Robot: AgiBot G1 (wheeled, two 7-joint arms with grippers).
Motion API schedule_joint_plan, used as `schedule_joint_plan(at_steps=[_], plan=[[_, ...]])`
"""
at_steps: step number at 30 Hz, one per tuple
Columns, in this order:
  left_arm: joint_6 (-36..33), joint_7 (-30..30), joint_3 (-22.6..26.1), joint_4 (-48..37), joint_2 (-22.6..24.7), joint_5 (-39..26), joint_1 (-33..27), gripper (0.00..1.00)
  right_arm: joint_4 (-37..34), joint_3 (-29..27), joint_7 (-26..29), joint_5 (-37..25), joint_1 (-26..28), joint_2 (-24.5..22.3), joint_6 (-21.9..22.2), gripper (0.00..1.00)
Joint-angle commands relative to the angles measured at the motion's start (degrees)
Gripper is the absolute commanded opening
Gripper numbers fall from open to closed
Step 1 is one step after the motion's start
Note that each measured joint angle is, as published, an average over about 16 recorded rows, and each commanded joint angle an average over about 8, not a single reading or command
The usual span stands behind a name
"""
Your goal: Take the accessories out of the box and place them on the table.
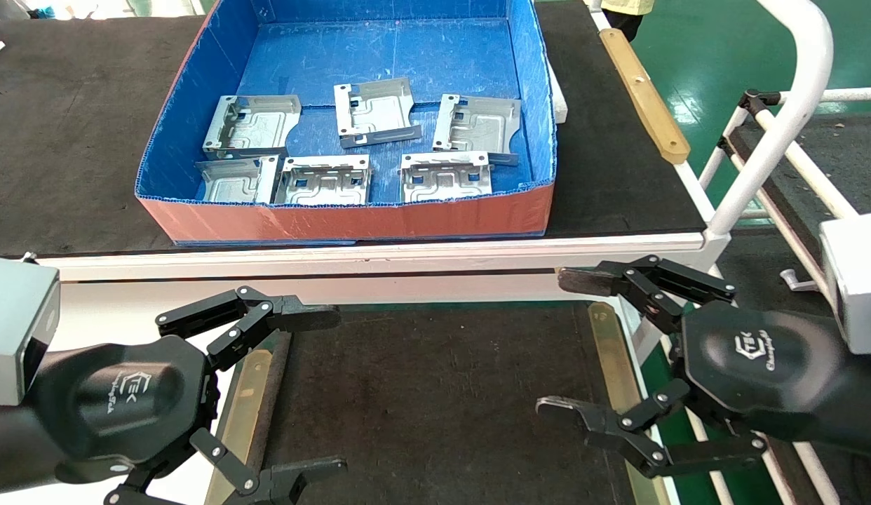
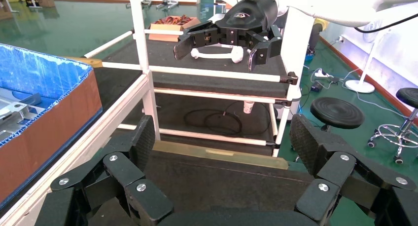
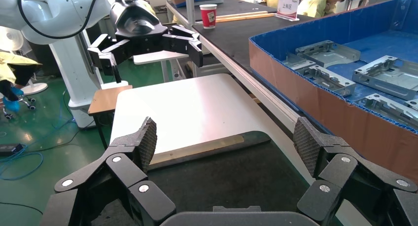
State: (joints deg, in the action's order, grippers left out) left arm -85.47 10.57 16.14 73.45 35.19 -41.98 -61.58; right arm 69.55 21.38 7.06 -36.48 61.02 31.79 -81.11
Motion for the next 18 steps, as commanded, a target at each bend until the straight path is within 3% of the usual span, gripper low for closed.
schedule_joint_plan(at_steps=[1, 18], plan=[[0.0, 0.0, 0.0, 0.0, 0.0, 0.0, 0.0, 1.0, 0.0, 0.0, 0.0, 0.0, 0.0, 0.0, 0.0, 1.0], [0.0, 0.0, 0.0, 0.0, 0.0, 0.0, 0.0, 1.0, 0.0, 0.0, 0.0, 0.0, 0.0, 0.0, 0.0, 1.0]])
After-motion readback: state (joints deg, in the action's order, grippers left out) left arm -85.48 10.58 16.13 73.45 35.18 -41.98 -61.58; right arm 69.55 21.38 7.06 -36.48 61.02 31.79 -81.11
